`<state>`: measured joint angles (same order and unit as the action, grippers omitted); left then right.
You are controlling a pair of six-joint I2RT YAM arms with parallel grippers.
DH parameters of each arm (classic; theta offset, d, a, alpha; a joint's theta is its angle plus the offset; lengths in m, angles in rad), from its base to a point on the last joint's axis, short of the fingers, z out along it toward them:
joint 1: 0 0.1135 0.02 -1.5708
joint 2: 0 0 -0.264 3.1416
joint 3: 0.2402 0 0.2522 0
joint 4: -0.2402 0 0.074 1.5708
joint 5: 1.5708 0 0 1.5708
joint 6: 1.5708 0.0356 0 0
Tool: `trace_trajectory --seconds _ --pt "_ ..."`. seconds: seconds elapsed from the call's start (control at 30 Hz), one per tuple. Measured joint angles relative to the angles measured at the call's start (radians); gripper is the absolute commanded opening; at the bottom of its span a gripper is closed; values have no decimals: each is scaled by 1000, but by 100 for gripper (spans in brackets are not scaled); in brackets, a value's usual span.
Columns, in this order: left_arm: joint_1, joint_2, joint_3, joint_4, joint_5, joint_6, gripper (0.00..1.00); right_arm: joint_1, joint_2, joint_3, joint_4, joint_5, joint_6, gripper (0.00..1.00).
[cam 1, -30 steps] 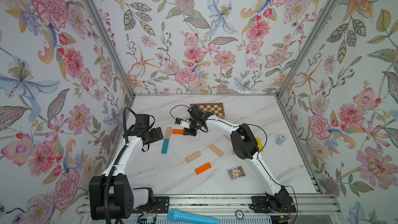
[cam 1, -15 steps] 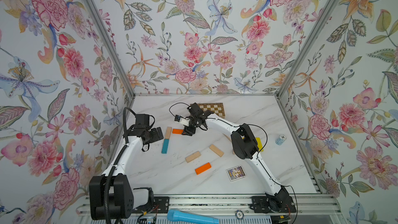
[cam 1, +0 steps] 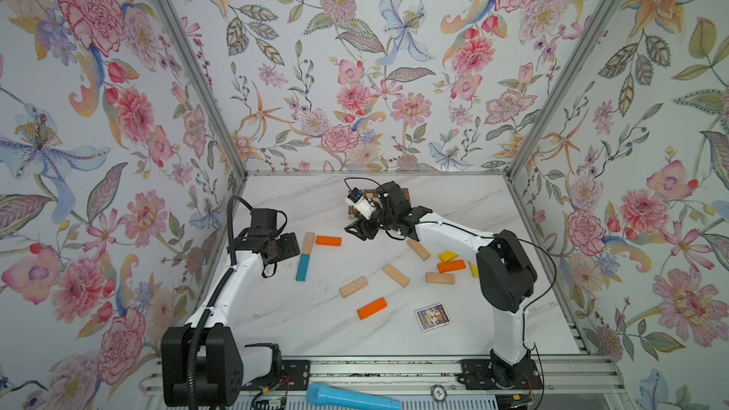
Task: Assemble the number 6 with building blocks
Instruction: Assemble the building block at the center of the board, then adjust the building block at the center of the board.
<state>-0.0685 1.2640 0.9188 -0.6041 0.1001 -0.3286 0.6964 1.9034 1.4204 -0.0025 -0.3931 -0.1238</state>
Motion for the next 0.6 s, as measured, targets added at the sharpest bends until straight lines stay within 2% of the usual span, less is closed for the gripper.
trace_trajectory --seconds 0.1,0.23,0.4,0.5,0.6 --pt "-107 43 57 -4 -6 -13 59 -43 -171 -200 117 31 116 64" --pt "-259 122 120 -1 -43 -58 51 -85 -326 -386 181 97 205 64" --pt "-423 301 211 5 -85 -124 32 -122 -492 -600 245 174 285 65" --pt "-484 423 269 3 -108 -147 23 -143 -565 -691 293 207 317 65" --pt "-508 508 296 2 -116 -164 20 -171 -584 -727 339 228 333 65"
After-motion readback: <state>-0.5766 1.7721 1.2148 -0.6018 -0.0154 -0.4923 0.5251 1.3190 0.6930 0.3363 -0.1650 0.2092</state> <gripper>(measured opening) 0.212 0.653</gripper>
